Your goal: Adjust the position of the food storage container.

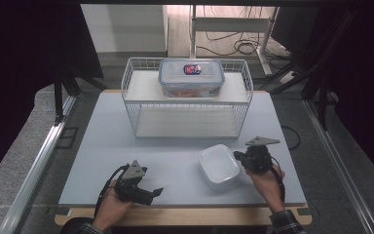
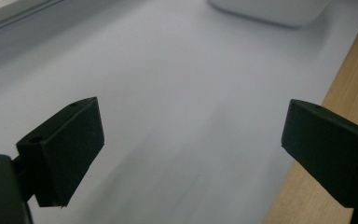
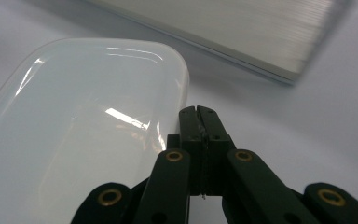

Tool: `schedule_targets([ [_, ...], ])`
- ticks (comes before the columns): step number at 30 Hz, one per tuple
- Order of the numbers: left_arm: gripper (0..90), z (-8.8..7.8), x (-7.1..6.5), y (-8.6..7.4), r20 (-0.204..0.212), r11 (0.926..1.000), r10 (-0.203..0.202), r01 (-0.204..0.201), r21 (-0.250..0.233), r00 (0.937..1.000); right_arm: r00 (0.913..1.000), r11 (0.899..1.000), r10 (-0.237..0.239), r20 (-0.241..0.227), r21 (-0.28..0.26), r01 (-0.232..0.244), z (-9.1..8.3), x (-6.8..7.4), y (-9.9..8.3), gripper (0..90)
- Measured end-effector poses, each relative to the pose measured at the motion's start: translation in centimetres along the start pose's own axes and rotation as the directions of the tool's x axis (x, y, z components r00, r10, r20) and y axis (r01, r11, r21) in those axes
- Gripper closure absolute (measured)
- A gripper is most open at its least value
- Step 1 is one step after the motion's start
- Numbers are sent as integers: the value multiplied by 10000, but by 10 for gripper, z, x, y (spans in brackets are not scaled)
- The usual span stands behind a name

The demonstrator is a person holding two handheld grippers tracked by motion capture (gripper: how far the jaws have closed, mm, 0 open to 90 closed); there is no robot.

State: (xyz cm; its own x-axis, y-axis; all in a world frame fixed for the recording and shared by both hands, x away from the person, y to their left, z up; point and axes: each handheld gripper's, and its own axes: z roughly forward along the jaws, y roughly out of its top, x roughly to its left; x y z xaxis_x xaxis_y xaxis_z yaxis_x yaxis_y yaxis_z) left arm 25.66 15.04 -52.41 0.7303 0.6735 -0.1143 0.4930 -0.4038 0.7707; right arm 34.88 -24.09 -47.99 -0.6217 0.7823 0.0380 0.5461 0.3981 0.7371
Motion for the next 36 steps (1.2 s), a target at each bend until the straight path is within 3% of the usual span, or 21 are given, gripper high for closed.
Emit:
schedule_targets([
  [6,47,0,-1,4,118,9998,-216,215,54,9997,9951,9983,-572,-803,-119,565,23,33,13,892],
  [8,70,-1,-1,4,-127,9999,-84,86,124,9999,9944,9974,-706,-782,-198,693,22,37,14,890],
  [10,108,-2,0,6,-202,9999,-28,31,146,9998,9952,9979,-555,-807,-380,526,15,36,13,888],
  [11,150,-3,2,7,-202,9999,-136,136,22,9997,9955,9977,-496,-804,-508,456,11,34,13,888],
  [14,373,-5,11,14,349,9983,-415,428,-390,9985,9950,9973,-255,-965,-714,186,-3,30,8,888],
  [18,652,6,22,26,397,9971,-435,459,-603,9983,9922,9975,-253,-1217,-690,170,-18,36,-5,888],
  [20,796,16,27,33,140,9995,-123,127,-279,9998,9900,9973,-331,-1370,-689,238,-24,40,-10,889],
  [22,881,30,31,43,84,9997,224,-224,-72,9997,9887,9964,-513,-1407,-747,411,-30,46,-14,890],
  [26,898,55,35,59,306,9998,199,-197,-81,9993,9837,9966,-588,-1698,-667,480,-41,58,-26,890],
  [30,898,76,31,68,538,9995,328,-330,16,9980,9808,9965,-826,-1764,-44,831,-41,68,-39,890],
  [33,898,85,27,72,765,9986,495,-509,167,9958,9810,9938,-850,-1743,560,961,-31,69,-44,890],
  [36,898,85,20,72,846,9956,857,-886,303,9927,9853,9939,-740,-1537,698,856,-23,62,-42,891],
])
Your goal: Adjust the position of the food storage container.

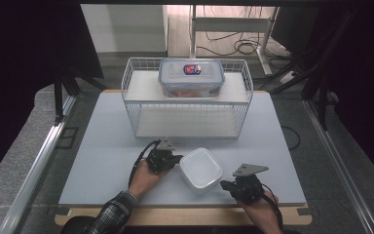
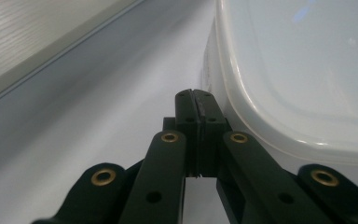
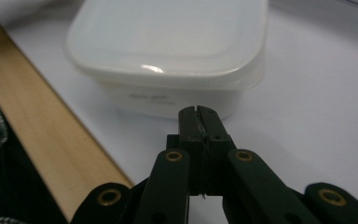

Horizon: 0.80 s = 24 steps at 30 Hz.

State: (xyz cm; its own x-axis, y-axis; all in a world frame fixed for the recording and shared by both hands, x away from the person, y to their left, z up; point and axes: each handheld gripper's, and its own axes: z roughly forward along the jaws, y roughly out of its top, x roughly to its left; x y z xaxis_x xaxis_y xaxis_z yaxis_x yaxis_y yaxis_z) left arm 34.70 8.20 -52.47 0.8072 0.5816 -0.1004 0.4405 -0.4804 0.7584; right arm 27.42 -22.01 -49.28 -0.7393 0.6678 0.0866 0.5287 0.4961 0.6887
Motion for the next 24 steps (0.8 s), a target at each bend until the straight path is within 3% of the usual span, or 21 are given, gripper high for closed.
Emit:
schedule_targets([
  [6,897,-10,-10,-1,-27,9997,117,-117,200,9999,9994,9995,290,195,-153,-288,4,-11,10,891],
  [9,897,-16,-10,-5,-19,9997,-162,162,200,9999,9991,9995,253,353,-193,-246,9,-14,16,891],
  [17,882,-31,-8,-15,-148,9980,-452,458,424,9989,9998,9996,196,77,-228,-194,32,-27,34,891],
  [24,876,-34,-5,-16,-168,9972,-614,621,408,9980,9999,9997,141,50,-202,-140,46,-36,45,891],
])
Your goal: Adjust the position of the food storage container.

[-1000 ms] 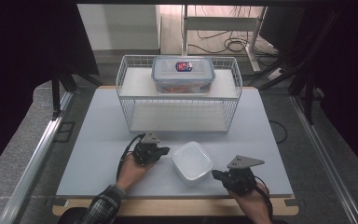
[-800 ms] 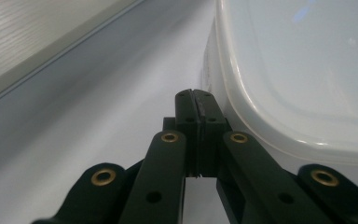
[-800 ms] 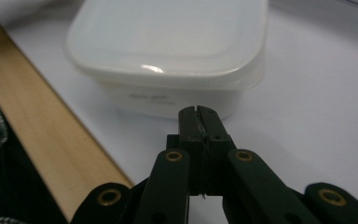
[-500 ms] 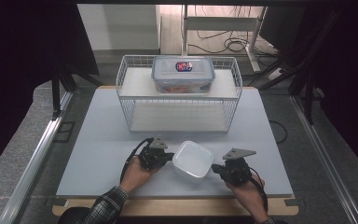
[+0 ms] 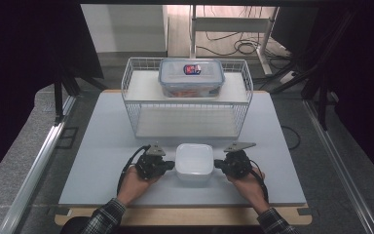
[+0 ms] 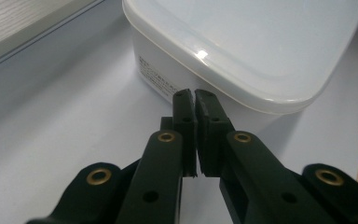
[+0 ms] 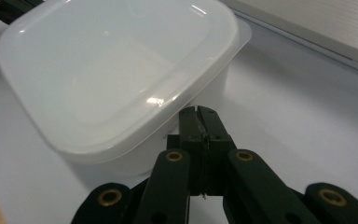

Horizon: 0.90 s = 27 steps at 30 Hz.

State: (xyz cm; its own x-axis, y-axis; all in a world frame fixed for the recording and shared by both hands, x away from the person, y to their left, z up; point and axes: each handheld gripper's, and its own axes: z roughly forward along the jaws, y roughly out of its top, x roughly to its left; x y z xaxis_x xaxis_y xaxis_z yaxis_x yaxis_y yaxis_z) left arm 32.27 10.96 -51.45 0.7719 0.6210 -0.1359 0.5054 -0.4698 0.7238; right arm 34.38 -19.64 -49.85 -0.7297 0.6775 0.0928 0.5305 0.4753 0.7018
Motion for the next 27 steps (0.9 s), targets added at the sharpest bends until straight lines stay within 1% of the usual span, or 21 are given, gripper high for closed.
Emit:
schedule_targets([
  [2,876,0,0,-1,-54,9999,69,-69,88,10000,10000,10000,-56,37,0,56,3,-1,2,891],
  [3,876,-1,-1,-1,-152,10000,28,-26,85,9999,10000,10000,-76,39,-16,76,4,-2,3,891],
  [4,870,-3,0,-2,-205,9999,86,-83,147,9998,9999,10000,-91,53,-29,91,5,-2,3,891],
  [5,857,-6,0,-3,-266,9998,50,-45,194,9996,9999,9999,-143,76,-77,144,4,-3,3,889],
  [6,840,-11,1,-4,-468,9999,69,-62,161,9989,9997,9997,-204,122,-106,206,3,-3,3,883],
  [8,767,-19,2,-7,-702,10000,19,-21,-27,9975,9985,9989,-435,338,-170,441,-2,-3,2,860],
  [9,690,-22,3,-9,-787,9999,-5,-4,-113,9969,9978,9985,-487,455,-240,498,-6,-4,1,839],
  [10,626,-26,3,-11,-854,9997,-69,48,-247,9963,9977,9983,-488,476,-285,502,-9,-5,0,810],
  [11,583,-29,3,-13,-899,9992,-141,108,-372,9958,9977,9984,-439,518,-340,457,-12,-6,0,776],
  [15,386,-38,1,-24,-1306,9990,-81,24,-440,9914,9963,9975,-420,747,-539,461,-25,-9,-6,618],
  [16,346,-39,0,-28,-1293,9991,-105,51,-421,9915,9960,9972,-416,789,-585,463,-27,-10,-8,581],
  [18,225,-41,1,-33,-1365,9988,-168,104,-476,9905,9949,9962,-439,912,-706,504,-34,-10,-11,486],
  [19,195,-42,2,-36,-1343,9985,-233,164,-523,9907,9943,9951,-508,938,-792,583,-36,-11,-12,438],
  [20,162,-44,4,-41,-1245,9970,-459,378,-669,9912,9947,9940,-536,877,-902,616,-37,-12,-12,377],
  [21,89,-45,5,-42,-1211,9961,-569,481,-746,9910,9954,9926,-620,729,-999,691,-39,-15,-13,304],
  [23,72,-48,8,-46,-1241,9937,-736,623,-929,9895,9956,9909,-702,627,-1101,768,-38,-17,-14,240],
  [25,40,-50,10,-48,-1373,9926,-780,640,-1035,9875,9949,9911,-818,586,-1002,874,-36,-18,-16,184],
  [27,38,-50,12,-49,-1507,9916,-826,661,-1112,9851,9947,9920,-846,579,-888,896,-34,-19,-18,156],
])
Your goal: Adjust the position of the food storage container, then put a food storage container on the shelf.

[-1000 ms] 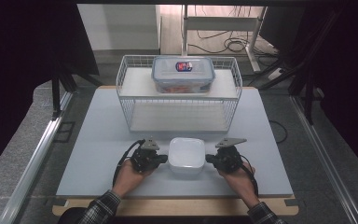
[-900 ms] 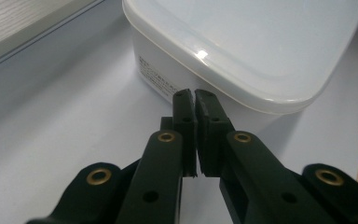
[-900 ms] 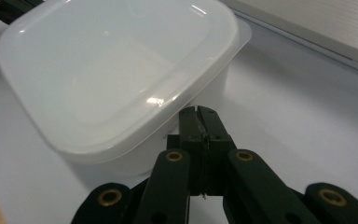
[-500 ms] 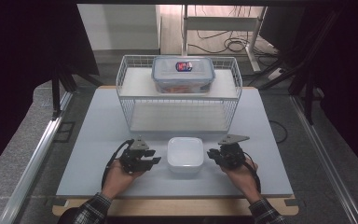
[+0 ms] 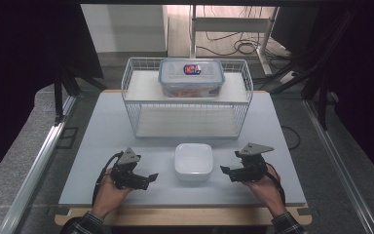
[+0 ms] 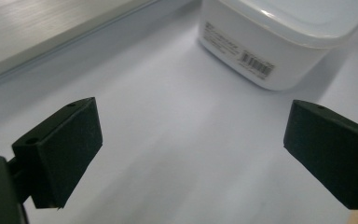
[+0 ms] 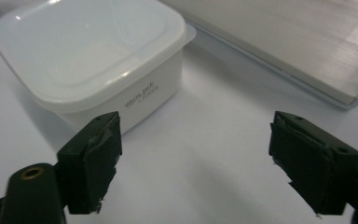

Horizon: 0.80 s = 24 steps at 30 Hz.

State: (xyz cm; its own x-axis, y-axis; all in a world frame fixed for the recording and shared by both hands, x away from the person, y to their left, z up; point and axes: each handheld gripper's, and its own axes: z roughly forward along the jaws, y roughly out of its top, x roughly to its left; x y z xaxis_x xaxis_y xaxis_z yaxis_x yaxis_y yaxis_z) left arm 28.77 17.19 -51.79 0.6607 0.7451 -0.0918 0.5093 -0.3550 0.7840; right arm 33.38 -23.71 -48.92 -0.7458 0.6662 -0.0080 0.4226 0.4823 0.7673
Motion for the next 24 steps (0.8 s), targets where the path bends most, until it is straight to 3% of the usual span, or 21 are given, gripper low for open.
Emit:
schedule_targets([
  [2,36,2,1,-1,-49,9999,101,-101,3,9999,9999,9999,103,-87,50,-103,2,-1,-1,123],
  [7,22,7,-1,-3,-192,9953,953,-949,170,9953,9996,9998,220,-183,6,-220,3,0,-1,100],
  [12,30,8,-3,-2,-89,9961,880,-880,-17,9961,9996,9999,149,-245,23,-148,4,0,0,90],
  [14,35,7,-4,1,159,9977,660,-657,-169,9977,9994,9998,207,-280,-49,-209,3,1,1,87],
  [19,46,8,-8,6,291,9985,551,-553,53,9981,9989,9995,317,-340,-85,-320,2,5,6,76],
  [24,20,6,-14,15,563,9991,425,-423,-40,9975,9991,9989,309,-290,-346,-319,0,12,13,39],
])
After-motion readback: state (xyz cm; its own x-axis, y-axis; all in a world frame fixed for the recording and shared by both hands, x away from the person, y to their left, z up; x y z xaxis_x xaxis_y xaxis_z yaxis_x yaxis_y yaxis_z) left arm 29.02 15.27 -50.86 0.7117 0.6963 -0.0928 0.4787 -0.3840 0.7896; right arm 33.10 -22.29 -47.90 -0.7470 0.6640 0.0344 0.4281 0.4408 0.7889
